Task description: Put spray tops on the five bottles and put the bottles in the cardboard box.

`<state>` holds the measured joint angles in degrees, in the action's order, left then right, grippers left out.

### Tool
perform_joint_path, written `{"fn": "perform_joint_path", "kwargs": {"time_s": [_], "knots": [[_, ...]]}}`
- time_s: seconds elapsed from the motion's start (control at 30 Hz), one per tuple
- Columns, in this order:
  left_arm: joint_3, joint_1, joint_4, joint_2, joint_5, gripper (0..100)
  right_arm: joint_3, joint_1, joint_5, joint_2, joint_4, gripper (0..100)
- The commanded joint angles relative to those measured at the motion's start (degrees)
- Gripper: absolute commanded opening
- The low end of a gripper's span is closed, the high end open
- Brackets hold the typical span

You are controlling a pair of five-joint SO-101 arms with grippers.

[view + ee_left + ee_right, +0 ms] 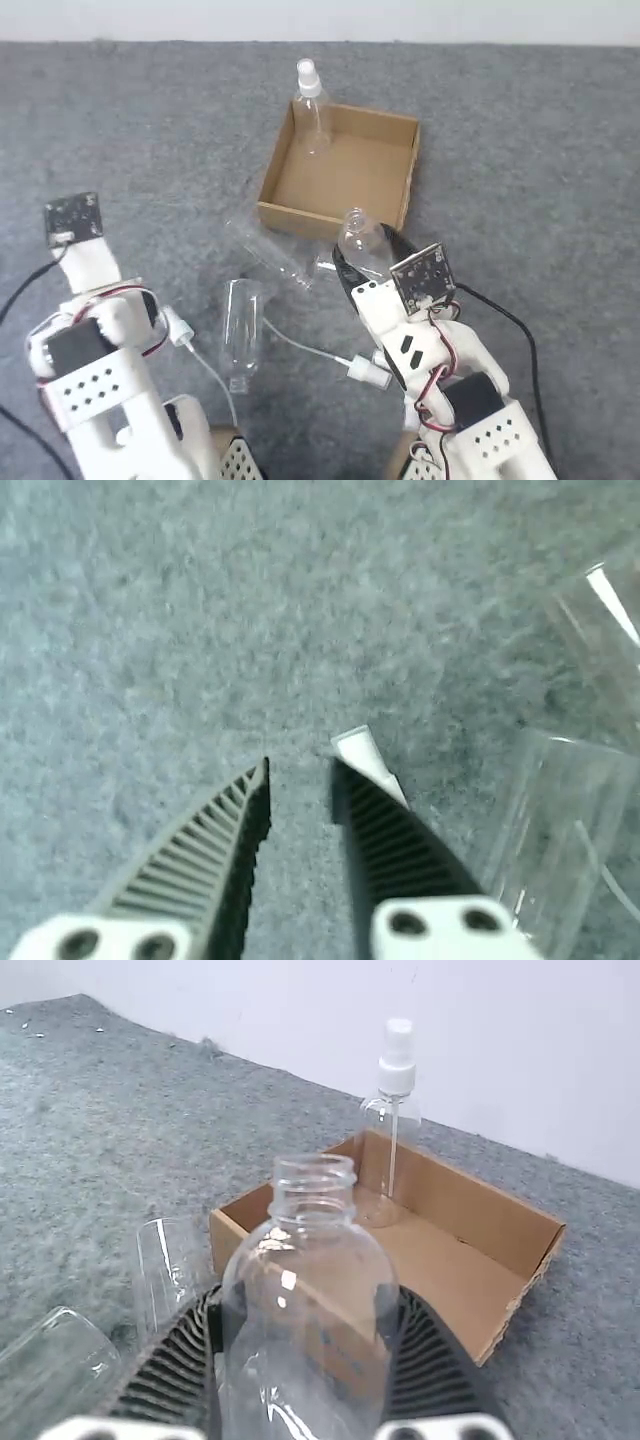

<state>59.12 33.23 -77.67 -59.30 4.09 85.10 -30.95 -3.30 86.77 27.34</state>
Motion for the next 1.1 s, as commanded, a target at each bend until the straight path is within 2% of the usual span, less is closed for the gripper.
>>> {"fn": "perform_joint_path", "kwargs": {"time_s": [0.0,0.13,0.87,1.07], "knots": [[0.57,1.41,2.73,0.62,-4.4,18,-0.35,0.92,0.0,1.1,-1.54,1.0],[0.66,1.41,2.9,0.62,-4.4,15,-0.09,0.92,0.0,1.1,-2.33,1.0],[4.44,1.23,4.92,1.14,-3.25,15,0.0,0.75,0.0,1.1,-2.24,0.9],[3.74,-2.37,7.82,12.31,-3.52,14,0.0,0.75,0.0,1.1,-2.24,0.9]]}}
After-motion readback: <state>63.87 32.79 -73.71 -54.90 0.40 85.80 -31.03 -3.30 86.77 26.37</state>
